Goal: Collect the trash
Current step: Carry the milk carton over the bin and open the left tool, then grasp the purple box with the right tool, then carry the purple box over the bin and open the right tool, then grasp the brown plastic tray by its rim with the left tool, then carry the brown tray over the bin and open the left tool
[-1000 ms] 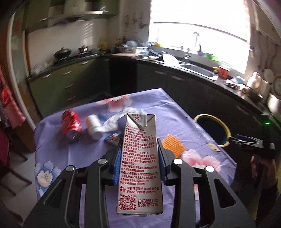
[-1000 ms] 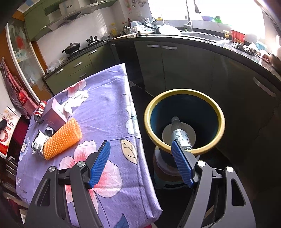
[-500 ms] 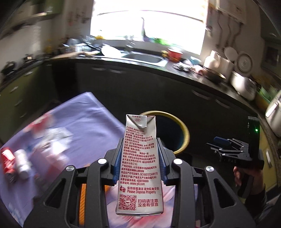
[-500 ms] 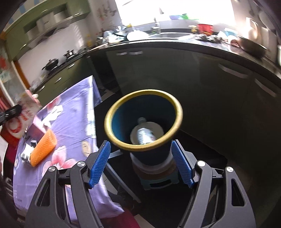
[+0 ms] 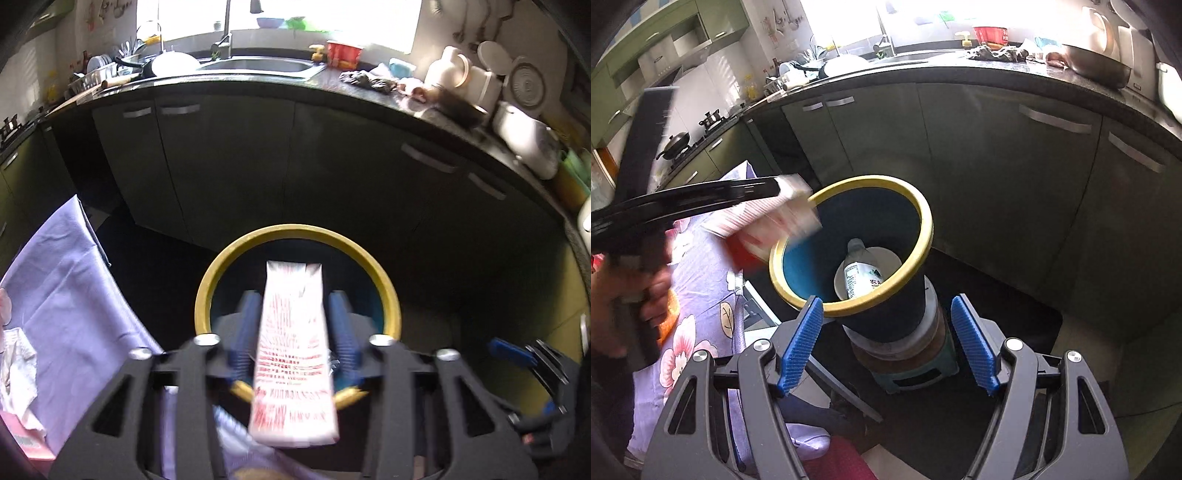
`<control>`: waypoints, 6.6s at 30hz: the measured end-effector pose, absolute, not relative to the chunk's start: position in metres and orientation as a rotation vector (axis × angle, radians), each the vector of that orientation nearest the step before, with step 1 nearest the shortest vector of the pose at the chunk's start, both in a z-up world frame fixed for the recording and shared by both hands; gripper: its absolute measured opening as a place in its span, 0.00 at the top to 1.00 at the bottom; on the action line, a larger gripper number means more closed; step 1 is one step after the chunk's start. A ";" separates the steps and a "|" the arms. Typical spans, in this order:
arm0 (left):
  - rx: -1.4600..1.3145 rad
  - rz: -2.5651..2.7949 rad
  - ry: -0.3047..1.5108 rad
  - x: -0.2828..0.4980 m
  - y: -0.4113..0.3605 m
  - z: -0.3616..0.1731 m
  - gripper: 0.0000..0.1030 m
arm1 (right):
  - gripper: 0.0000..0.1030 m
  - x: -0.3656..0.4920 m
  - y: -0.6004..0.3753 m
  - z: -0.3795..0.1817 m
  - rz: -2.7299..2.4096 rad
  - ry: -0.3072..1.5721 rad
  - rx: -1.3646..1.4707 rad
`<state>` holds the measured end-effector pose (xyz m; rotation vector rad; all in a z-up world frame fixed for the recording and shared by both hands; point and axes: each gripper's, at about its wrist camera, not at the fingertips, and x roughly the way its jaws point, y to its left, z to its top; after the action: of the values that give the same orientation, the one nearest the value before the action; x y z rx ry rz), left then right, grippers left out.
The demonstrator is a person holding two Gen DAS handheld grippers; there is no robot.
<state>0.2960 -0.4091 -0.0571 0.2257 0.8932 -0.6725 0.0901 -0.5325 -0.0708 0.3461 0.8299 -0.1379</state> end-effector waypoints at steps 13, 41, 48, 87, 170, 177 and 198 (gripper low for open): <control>0.084 -0.633 0.675 0.218 -0.294 0.022 0.26 | 0.31 0.088 -0.507 -0.059 -0.105 0.821 0.315; -0.082 -0.061 0.622 0.111 0.034 0.002 0.15 | 0.29 0.165 -0.266 -0.043 0.289 0.904 0.016; -0.118 -0.016 0.651 0.110 0.061 -0.013 0.14 | 0.25 0.188 -0.203 -0.044 0.475 0.908 -0.083; -0.107 -0.016 0.670 0.111 0.060 -0.018 0.14 | 0.47 0.261 -0.163 0.001 0.490 0.807 -0.063; 0.095 -0.134 0.806 0.151 0.027 -0.019 0.96 | 0.37 0.170 -0.376 -0.036 -0.023 0.810 0.012; 0.156 -0.374 0.757 0.166 -0.056 0.014 0.96 | 0.37 0.138 -0.418 -0.037 -0.125 0.786 0.064; 0.272 -0.759 0.925 0.293 -0.387 -0.053 0.92 | 0.32 0.057 -0.552 -0.071 -0.368 0.801 0.278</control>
<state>0.2929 -0.3868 -0.0532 0.2721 0.9250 -0.7591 0.0567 -0.5524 -0.0707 0.2776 0.8014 -0.3683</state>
